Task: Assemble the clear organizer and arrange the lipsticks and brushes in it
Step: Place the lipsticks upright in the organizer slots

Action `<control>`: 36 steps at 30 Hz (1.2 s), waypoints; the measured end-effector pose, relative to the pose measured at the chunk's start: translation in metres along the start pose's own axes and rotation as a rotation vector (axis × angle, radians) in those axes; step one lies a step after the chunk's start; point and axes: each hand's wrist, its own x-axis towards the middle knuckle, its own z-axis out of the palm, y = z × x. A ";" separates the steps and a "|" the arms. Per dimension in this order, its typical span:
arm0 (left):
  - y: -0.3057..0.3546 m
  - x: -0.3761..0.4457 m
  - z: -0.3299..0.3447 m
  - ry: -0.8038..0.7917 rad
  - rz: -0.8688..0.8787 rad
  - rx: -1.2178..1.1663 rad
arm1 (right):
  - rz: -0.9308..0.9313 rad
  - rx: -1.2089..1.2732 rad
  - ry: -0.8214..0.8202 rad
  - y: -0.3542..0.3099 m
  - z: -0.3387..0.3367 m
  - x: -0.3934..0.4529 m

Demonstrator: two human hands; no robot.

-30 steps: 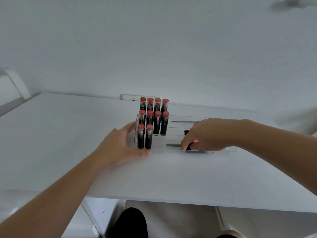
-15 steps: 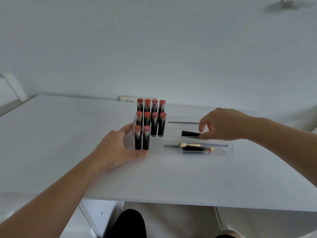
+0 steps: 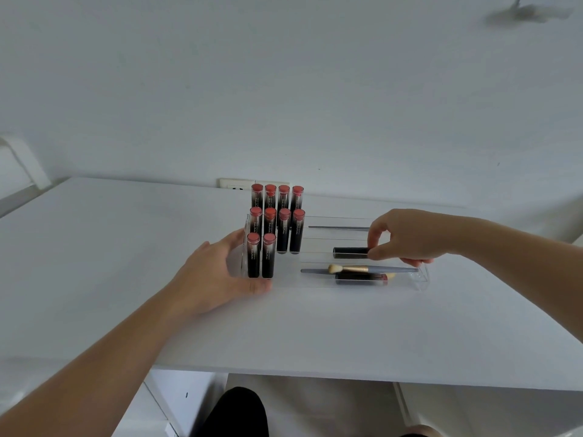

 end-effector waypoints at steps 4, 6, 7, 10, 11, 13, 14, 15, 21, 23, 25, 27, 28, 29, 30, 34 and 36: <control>0.001 0.000 0.000 -0.012 -0.021 -0.007 | -0.023 0.055 0.069 0.001 0.003 -0.001; 0.001 -0.001 -0.001 -0.012 -0.019 -0.007 | -0.026 0.073 0.080 0.001 0.003 -0.001; 0.001 -0.001 -0.001 -0.012 -0.018 -0.006 | -0.027 0.082 0.085 0.002 0.004 -0.001; 0.002 -0.002 -0.001 -0.007 -0.021 0.006 | -0.034 0.105 0.112 0.002 0.005 -0.003; 0.003 -0.002 -0.001 -0.004 -0.026 0.013 | -0.038 0.111 0.125 0.002 0.006 -0.003; 0.003 -0.002 -0.001 0.000 -0.036 0.023 | -0.044 0.122 0.151 0.002 0.006 -0.004; 0.004 -0.003 -0.001 0.002 -0.039 0.026 | -0.048 0.128 0.160 0.003 0.006 -0.005; 0.004 -0.003 -0.001 0.003 -0.040 0.027 | -0.052 0.136 0.165 0.003 0.006 -0.005; 0.007 -0.004 -0.001 0.003 -0.021 0.025 | -0.076 0.161 0.206 0.005 0.004 -0.006; 0.008 -0.004 -0.001 0.008 -0.015 0.029 | -0.083 0.122 0.236 0.006 0.000 -0.007; 0.007 -0.005 -0.001 0.010 -0.022 0.036 | -0.083 0.048 0.235 0.006 -0.003 -0.007; 0.007 -0.005 -0.002 0.007 -0.029 0.036 | -0.070 -0.032 0.235 0.007 -0.003 -0.008; 0.007 -0.005 -0.002 0.006 -0.028 0.035 | -0.061 -0.068 0.235 0.007 -0.002 -0.008; 0.007 -0.006 -0.001 0.007 -0.024 0.035 | -0.051 -0.100 0.234 0.008 -0.002 -0.008; 0.008 -0.006 -0.001 0.008 -0.022 0.035 | -0.041 -0.130 0.232 0.008 -0.002 -0.007; 0.009 -0.006 -0.002 0.004 -0.008 0.036 | -0.012 -0.253 0.236 0.008 -0.003 -0.003; 0.009 -0.006 -0.002 0.008 -0.006 0.039 | -0.014 -0.300 0.207 0.007 -0.004 -0.001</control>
